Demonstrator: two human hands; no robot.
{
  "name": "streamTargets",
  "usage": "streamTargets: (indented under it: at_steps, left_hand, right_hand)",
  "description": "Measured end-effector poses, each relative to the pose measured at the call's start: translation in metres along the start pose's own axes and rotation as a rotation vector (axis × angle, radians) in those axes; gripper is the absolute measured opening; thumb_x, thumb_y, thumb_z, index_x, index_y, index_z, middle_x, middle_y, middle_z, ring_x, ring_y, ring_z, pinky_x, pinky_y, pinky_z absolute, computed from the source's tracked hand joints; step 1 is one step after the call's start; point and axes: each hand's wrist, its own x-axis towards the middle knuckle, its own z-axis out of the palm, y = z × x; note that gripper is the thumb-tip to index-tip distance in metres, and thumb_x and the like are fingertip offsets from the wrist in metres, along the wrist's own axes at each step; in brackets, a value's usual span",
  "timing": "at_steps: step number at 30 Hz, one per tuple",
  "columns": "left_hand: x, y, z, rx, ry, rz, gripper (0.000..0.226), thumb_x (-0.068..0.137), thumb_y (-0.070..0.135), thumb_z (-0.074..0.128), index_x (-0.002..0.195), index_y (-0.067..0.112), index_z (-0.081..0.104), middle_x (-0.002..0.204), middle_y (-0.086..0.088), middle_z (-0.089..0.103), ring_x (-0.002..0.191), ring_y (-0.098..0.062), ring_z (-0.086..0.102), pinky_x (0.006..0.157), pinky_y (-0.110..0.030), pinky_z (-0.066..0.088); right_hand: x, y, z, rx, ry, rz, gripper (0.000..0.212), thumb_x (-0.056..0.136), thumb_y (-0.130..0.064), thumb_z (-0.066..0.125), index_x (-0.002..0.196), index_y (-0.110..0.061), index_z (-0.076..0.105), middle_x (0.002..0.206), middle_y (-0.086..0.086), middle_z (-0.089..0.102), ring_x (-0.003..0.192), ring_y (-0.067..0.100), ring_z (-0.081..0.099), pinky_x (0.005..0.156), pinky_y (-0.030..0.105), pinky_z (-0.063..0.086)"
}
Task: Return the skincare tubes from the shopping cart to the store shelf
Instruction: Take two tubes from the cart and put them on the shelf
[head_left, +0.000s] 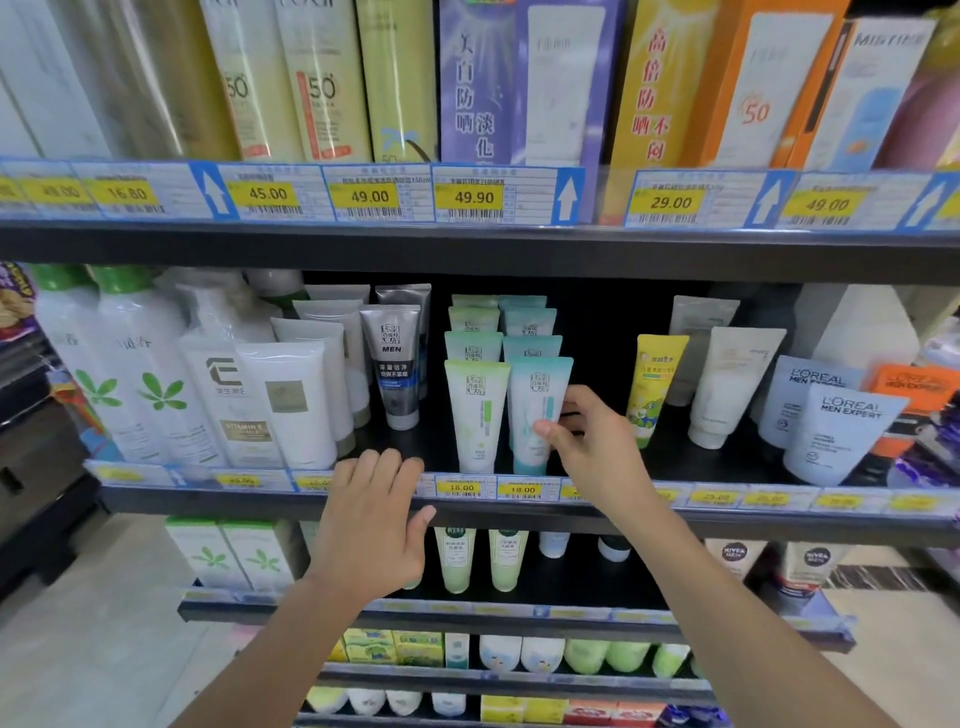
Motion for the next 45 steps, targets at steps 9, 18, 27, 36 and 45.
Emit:
streamTargets:
  at_steps: [9,18,27,36,45]
  left_hand:
    - [0.000,-0.001,0.001,-0.021,-0.003,0.015,0.041,0.078,0.041,0.053,0.106,0.012,0.057,0.090,-0.002,0.046,0.080,-0.024,0.043,0.073,-0.039,0.036]
    - [-0.003,0.001,-0.003,0.022,0.005,0.015,0.036,0.078,0.040,0.054,0.102,0.014,0.054,0.089,-0.002,0.044,0.080,-0.024,0.041,0.072,-0.038,0.032]
    - [-0.002,-0.001,-0.013,0.093,-0.100,0.039,0.043,0.085,0.044,0.044,0.111,0.010,0.054,0.094,-0.007,0.050,0.084,-0.028,0.047,0.075,-0.042,0.037]
    - [-0.001,0.019,-0.073,0.068,-0.167,0.049,0.045,0.090,0.035,0.051,0.132,0.017,0.051,0.117,-0.004,0.062,0.107,-0.027,0.054,0.092,-0.040,0.040]
    - [-0.003,0.138,-0.132,0.048,-0.223,0.067,0.035,0.088,0.040,0.051,0.118,0.023,0.058,0.109,0.002,0.060,0.106,-0.022,0.055,0.088,-0.039,0.044]
  right_hand:
    - [-0.003,0.003,0.001,-0.042,0.012,0.004,0.026,0.093,-0.018,0.065,0.119,-0.017,0.062,0.107,-0.013,0.068,0.090,-0.012,0.059,0.073,-0.001,0.044]
    - [-0.013,-0.007,-0.022,-0.122,-0.001,0.075,0.056,0.085,-0.035,0.073,0.133,-0.012,0.057,0.112,-0.002,0.071,0.092,0.002,0.063,0.070,0.000,0.044]
    - [-0.059,-0.018,-0.068,-0.464,0.148,-0.022,0.039,0.092,-0.034,0.065,0.125,-0.013,0.061,0.114,0.001,0.068,0.104,0.015,0.063,0.091,0.030,0.052]
    - [-0.122,-0.018,-0.128,-0.919,0.113,-0.105,0.040,0.092,-0.032,0.062,0.128,-0.015,0.057,0.123,0.006,0.061,0.113,0.032,0.054,0.086,0.043,0.046]
    - [-0.190,0.002,-0.214,-1.063,0.021,0.008,0.049,0.088,-0.040,0.058,0.132,-0.020,0.052,0.127,0.006,0.058,0.112,0.033,0.055,0.087,0.043,0.049]
